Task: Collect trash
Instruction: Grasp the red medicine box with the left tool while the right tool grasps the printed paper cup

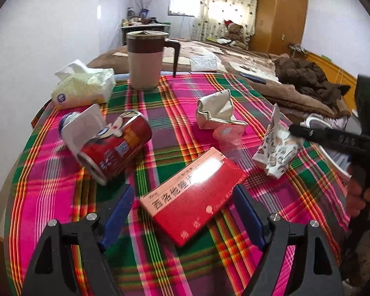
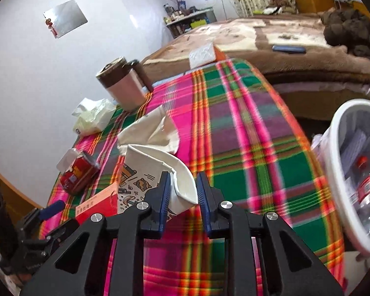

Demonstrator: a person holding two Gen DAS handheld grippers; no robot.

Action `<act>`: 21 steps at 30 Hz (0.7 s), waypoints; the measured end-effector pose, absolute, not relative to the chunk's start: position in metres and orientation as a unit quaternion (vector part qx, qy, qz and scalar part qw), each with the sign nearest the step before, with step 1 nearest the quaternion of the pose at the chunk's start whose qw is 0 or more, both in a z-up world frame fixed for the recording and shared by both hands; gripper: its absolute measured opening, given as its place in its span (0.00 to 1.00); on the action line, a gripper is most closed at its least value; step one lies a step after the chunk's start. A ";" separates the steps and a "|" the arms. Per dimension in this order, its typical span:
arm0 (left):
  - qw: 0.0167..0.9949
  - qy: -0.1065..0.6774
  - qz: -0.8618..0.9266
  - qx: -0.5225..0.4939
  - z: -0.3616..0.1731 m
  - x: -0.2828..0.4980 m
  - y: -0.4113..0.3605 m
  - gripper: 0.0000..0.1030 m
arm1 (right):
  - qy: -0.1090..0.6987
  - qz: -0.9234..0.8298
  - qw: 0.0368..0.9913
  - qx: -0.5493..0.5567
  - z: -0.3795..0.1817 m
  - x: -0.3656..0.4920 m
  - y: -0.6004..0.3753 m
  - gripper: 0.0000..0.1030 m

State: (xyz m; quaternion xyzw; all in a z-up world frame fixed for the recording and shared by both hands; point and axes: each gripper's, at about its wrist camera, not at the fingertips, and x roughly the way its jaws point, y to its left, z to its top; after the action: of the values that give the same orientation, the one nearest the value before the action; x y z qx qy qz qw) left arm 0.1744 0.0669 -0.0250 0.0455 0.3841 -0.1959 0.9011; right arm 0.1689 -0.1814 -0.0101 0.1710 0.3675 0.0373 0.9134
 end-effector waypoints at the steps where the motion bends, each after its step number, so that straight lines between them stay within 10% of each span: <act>1: 0.899 0.385 -0.200 0.055 -0.027 0.177 0.063 0.81 | 0.362 0.033 0.918 0.159 -0.007 0.168 -0.181 0.21; 21: 0.874 0.421 -0.223 0.097 -0.048 0.185 0.048 0.81 | 0.367 0.109 0.923 0.053 -0.017 0.171 -0.143 0.24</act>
State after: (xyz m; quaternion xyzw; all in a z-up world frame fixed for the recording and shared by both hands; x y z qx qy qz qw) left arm 0.1854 0.0477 -0.0483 0.0974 0.4206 -0.2229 0.8740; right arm 0.1712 -0.1429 -0.0170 0.0528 0.3666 0.1086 0.9225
